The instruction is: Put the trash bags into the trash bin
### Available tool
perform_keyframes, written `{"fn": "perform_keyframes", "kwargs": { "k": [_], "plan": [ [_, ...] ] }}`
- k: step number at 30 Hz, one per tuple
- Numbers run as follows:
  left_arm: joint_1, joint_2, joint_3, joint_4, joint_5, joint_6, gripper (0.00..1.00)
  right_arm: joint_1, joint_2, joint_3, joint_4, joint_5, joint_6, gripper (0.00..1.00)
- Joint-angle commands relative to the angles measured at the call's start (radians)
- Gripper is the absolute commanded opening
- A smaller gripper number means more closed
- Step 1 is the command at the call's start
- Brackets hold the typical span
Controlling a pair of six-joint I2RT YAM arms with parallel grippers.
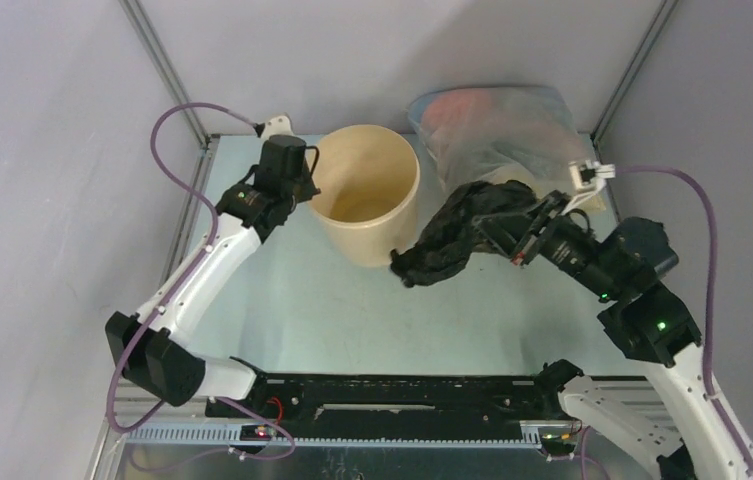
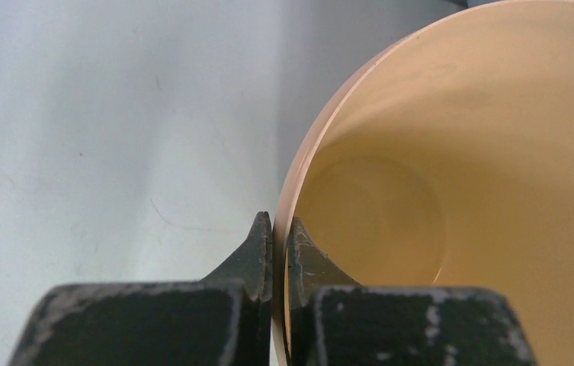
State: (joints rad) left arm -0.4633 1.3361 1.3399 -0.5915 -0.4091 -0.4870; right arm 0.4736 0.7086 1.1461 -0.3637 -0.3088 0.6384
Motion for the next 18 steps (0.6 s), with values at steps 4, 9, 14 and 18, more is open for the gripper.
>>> {"fn": "perform_keyframes", "kwargs": {
  "k": [4, 9, 14, 18],
  "plan": [
    [0.089, 0.112, 0.164, 0.048, 0.018, -0.026, 0.00, 0.359, 0.138, 0.117, -0.081, 0.078, -0.164, 0.00],
    [0.112, 0.210, 0.256, 0.047, -0.007, -0.048, 0.00, 0.516, 0.189, 0.147, -0.103, 0.127, -0.244, 0.00],
    [0.112, 0.267, 0.355, -0.001, 0.058, -0.046, 0.29, 0.521, 0.195, 0.108, -0.190, 0.303, -0.249, 0.00],
    [0.112, 0.232, 0.356, -0.039, 0.108, -0.043, 0.85, 0.487, 0.188, 0.021, -0.255, 0.372, -0.243, 0.51]
  ]
}}
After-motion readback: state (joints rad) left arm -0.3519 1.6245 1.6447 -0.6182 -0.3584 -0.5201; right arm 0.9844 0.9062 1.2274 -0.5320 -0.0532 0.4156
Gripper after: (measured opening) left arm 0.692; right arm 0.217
